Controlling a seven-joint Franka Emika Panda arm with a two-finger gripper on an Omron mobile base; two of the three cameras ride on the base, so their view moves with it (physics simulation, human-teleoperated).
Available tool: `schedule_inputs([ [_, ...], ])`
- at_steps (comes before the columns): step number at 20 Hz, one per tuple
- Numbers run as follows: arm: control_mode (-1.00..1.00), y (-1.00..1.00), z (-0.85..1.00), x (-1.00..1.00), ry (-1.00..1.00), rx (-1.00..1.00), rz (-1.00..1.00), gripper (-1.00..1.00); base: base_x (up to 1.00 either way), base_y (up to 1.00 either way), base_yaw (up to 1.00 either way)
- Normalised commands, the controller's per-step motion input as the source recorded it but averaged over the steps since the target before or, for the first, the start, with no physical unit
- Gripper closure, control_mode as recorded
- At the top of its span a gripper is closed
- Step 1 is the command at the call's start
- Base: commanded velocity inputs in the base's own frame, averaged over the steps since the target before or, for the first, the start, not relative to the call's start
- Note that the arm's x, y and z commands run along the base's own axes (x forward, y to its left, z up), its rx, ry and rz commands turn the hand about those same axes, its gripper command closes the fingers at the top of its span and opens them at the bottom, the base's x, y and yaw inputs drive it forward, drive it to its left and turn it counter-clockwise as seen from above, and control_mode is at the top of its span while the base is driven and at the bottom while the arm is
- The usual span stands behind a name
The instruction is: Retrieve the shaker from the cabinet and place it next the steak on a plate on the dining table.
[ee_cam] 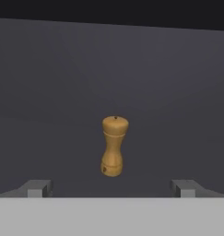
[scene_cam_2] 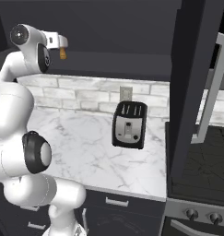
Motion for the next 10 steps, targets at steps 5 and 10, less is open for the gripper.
schedule_inputs([
  [5, -1.0, 0.07, -0.03, 0.21, 0.0, 0.0, 0.0, -1.0, 0.0, 0.0, 0.0],
  [10, -1.0, 0.0, -0.07, 0.09, 0.0, 0.0, 0.0, -1.0, 0.0, 0.0, 0.0],
])
